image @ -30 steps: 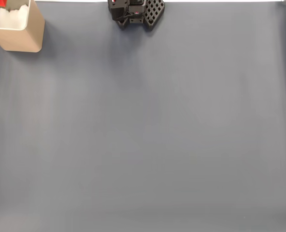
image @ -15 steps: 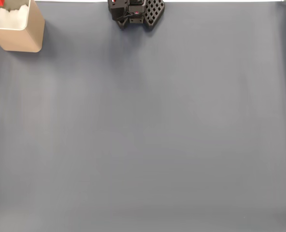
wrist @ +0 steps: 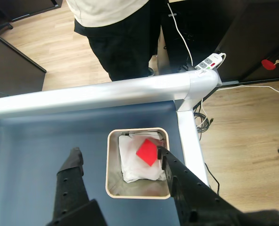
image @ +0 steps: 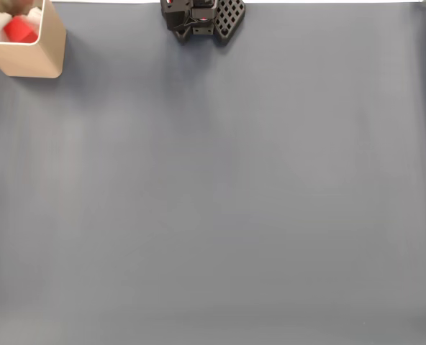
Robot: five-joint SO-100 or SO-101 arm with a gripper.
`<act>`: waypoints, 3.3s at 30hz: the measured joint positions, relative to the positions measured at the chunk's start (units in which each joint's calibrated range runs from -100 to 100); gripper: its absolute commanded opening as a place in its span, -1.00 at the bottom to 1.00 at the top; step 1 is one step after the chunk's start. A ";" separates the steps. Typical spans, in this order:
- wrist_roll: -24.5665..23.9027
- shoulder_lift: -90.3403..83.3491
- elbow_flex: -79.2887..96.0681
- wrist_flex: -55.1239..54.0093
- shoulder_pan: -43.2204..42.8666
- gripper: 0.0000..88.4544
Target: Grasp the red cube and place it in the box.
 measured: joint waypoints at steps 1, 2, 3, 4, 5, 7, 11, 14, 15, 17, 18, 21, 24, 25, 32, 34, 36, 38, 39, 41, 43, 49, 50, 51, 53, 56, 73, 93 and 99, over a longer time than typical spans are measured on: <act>0.00 0.00 0.00 0.00 0.15 -0.11; 0.00 0.00 0.00 0.00 0.30 -0.11; 0.00 0.00 0.00 0.00 0.37 -0.10; 0.00 0.00 0.00 0.00 0.59 -0.10; 0.00 0.00 0.00 0.00 0.67 -0.09; 0.00 0.00 0.00 0.00 0.82 -0.08; 0.00 0.00 0.00 -0.48 0.82 -0.06; 0.00 0.00 0.00 -0.95 0.82 -0.06; 0.00 0.00 0.00 -0.95 0.96 -0.06; 0.00 0.00 0.00 -1.27 0.96 -0.06; 0.00 0.00 0.00 -1.43 1.04 -0.07; 0.00 0.00 0.00 -1.91 1.19 -0.14; 0.00 0.00 0.00 -1.91 1.26 -0.25; 0.00 0.00 0.00 -1.91 1.26 -0.29; 0.00 0.00 0.00 -2.86 1.26 -0.63; 0.00 0.00 0.00 -3.26 1.26 -0.70; 0.00 0.00 0.00 -3.74 1.26 -0.76; 0.00 0.00 0.00 -4.22 1.26 -0.81; 0.00 0.00 0.00 -4.46 1.26 -0.83; 0.00 0.00 0.00 -4.85 1.26 -0.89; 0.00 0.00 0.00 -5.09 1.26 -0.94; 0.00 0.00 0.00 -5.17 1.26 -1.00; 0.00 0.00 0.00 -5.17 1.26 -1.00; 0.00 0.00 0.00 -5.17 1.26 -1.00; 0.20 0.00 0.00 -4.77 1.19 -1.00; 0.34 0.09 -0.54 -3.50 0.96 -1.00; 1.51 1.91 -8.41 0.08 -17.66 -1.00; 2.34 -1.91 0.81 -1.35 -54.08 -1.00; 3.17 -9.29 13.02 -5.17 -60.76 -1.00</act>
